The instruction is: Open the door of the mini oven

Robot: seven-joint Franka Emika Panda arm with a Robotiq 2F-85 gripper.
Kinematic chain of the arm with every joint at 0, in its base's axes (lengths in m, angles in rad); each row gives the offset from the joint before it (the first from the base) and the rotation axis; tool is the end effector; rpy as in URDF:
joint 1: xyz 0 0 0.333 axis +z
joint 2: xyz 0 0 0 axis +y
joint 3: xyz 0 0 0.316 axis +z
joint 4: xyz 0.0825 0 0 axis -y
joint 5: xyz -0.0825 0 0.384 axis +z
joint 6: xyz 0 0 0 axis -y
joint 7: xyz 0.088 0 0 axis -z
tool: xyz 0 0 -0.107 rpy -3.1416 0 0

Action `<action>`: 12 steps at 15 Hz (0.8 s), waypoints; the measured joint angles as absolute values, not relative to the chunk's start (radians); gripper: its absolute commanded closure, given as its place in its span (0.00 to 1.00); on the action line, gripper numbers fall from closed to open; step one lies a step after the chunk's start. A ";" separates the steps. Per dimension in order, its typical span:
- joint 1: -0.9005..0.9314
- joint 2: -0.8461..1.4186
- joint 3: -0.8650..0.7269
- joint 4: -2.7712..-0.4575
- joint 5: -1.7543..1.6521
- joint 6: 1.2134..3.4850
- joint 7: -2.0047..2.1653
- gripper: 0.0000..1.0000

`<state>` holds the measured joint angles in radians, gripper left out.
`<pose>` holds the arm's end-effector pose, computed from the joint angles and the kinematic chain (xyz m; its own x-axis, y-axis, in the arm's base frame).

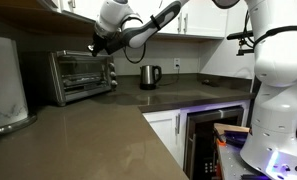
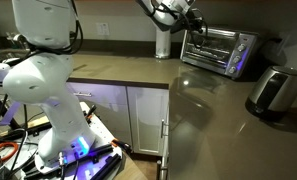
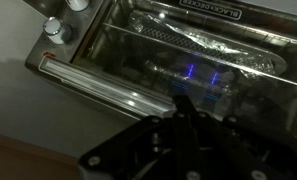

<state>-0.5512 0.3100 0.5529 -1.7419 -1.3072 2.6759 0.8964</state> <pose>0.6713 -0.0075 0.4812 0.6391 0.2066 0.7408 -0.1576 -0.9076 0.3891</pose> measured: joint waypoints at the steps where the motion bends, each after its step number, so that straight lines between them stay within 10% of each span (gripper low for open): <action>1: -0.551 0.300 0.552 -1.742 -1.316 2.673 0.896 1.00; 12: -0.545 0.296 0.505 -1.676 -1.561 2.669 1.009 1.00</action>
<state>-0.5454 0.2963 0.5053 -1.6762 -1.5607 2.6692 1.0089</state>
